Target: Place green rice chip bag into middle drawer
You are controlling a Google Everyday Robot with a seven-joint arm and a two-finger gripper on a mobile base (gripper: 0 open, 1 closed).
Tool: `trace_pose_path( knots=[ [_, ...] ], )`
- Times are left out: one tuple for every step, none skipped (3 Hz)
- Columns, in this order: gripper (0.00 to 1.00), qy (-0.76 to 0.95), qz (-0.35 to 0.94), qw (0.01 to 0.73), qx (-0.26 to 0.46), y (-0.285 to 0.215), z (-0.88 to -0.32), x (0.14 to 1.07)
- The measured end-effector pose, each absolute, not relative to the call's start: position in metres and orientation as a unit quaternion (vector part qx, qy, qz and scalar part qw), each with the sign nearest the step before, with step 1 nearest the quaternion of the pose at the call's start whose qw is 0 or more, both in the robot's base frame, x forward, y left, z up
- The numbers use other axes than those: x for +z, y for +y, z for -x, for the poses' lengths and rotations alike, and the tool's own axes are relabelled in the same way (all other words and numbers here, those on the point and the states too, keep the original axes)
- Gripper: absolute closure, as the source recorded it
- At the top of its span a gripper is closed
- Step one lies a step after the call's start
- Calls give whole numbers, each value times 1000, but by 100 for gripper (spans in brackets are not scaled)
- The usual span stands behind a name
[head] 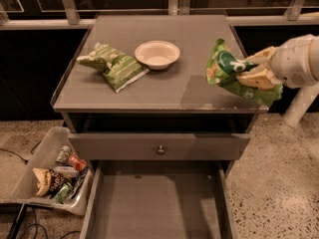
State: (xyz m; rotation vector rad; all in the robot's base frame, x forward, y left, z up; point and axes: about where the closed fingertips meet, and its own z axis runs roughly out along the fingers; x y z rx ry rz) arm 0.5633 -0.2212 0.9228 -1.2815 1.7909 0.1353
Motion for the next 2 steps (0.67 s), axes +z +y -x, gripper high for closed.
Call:
trace_pose_path(
  knots=[
    [100, 720, 520, 456, 54, -222, -518, 920],
    [100, 730, 503, 460, 52, -224, -473, 913]
  ],
)
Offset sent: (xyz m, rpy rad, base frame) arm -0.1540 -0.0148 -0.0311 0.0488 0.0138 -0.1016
